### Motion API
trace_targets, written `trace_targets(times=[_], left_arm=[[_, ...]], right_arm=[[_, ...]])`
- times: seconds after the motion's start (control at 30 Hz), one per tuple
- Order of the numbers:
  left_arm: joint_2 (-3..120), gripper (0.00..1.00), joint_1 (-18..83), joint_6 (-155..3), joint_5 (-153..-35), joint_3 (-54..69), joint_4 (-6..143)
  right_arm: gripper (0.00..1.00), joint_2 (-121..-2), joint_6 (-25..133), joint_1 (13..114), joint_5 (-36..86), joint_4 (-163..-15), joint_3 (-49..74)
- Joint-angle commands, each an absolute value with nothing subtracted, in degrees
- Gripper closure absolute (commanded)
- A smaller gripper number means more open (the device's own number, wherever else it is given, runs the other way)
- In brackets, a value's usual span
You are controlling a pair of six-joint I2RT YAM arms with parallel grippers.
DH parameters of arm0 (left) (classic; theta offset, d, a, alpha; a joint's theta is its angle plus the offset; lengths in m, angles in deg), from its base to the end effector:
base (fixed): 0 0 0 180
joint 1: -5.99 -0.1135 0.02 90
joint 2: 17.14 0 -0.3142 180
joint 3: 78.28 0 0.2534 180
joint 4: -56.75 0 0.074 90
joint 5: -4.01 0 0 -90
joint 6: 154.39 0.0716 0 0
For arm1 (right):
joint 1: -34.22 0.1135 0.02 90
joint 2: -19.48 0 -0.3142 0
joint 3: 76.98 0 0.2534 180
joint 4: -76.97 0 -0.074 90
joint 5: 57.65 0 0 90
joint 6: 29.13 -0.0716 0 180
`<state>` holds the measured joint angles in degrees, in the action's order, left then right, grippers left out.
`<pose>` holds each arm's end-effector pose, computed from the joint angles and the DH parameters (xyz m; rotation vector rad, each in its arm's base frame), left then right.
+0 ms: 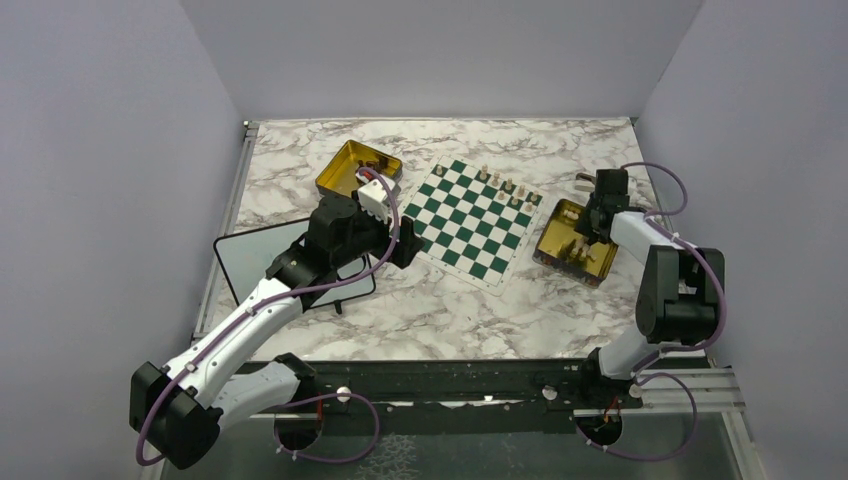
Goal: Set up the chess pieces on the board
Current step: Pick up the chess piece from the storage box.
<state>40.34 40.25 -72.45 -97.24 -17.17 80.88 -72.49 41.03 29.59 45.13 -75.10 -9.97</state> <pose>0.1897 -0.1461 0.3440 0.5798 1.8955 -0.6769 0.3449 -0.0438 0.2059 0.6135 2.3916 -0.1643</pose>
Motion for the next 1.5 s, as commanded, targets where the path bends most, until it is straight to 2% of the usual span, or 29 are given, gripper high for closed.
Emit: trace_targets(times=[0.0,0.63,0.77,0.93,1.2,1.47], left_arm=[[39.61,0.05,40.53,-71.82,-96.92,-17.38,79.68],[38.15,0.08,40.53,-71.53,-96.41,-17.91,79.3],[37.96,0.08,40.53,-71.44,-96.1,-17.92,79.32],[37.79,0.08,40.53,-71.34,-96.27,-17.87,79.32],[37.65,0.08,40.53,-71.42,-96.46,-17.95,79.1],[37.51,0.08,40.53,-71.16,-95.74,-18.1,79.15]], right_arm=[[0.65,-73.75,41.45,29.28,43.83,-75.35,-8.82],[0.69,-77.2,42.04,29.22,42.22,-73.31,-6.76],[0.61,-75.72,42.13,29.27,42.6,-72.02,-5.41],[0.58,-75.08,42.42,29.23,45.31,-71.48,-3.83],[0.69,-75.5,42.86,29.19,48.6,-70.58,-2.33],[0.69,-76.83,42.59,29.12,46.06,-71.11,-3.01]])
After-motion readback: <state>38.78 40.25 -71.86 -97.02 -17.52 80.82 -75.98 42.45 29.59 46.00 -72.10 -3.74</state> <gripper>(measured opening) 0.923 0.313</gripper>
